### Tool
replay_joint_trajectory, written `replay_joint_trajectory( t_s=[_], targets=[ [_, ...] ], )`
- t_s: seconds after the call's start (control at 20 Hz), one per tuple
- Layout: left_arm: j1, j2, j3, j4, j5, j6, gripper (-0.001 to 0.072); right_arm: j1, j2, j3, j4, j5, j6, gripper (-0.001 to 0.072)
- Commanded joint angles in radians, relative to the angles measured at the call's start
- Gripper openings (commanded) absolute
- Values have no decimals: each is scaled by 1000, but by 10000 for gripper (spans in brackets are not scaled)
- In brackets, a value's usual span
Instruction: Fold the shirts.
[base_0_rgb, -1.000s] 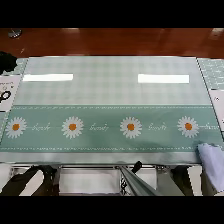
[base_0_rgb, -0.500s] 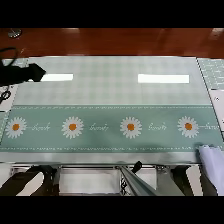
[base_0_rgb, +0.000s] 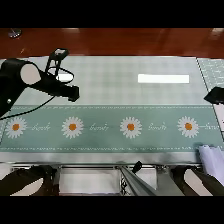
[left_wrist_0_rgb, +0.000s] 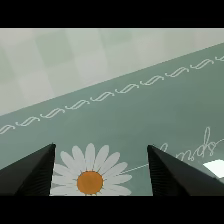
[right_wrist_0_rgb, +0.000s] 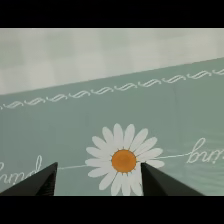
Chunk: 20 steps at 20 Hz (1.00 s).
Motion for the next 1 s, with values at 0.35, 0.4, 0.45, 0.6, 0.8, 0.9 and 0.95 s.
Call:
replay_joint_trajectory(
  t_s=[0.35, 0.4, 0.45, 0.6, 0.8, 0.9, 0.95],
  targets=[
    [-66, -16, 90, 92, -78, -95, 706, 186, -80, 16, -55, 58, -2, 597],
    [-66, -16, 90, 90, -78, -95, 706, 186, -80, 16, -55, 58, -2, 597],
    [-66, -16, 90, 89, -78, -95, 707, 186, -80, 16, -55, 58, -2, 597],
    [-66, -16, 90, 89, -78, -95, 706, 186, -80, 16, -55, 58, -2, 598],
    [-66, -16, 90, 89, -78, -95, 706, 186, -80, 16, -55, 58, -2, 597],
    [-66, -16, 90, 89, -78, -95, 706, 186, -80, 16, -55, 58, -2, 598],
    [-66, -16, 90, 89, -78, -95, 706, 186, -80, 16, -55, 58, -2, 597]
  ],
)
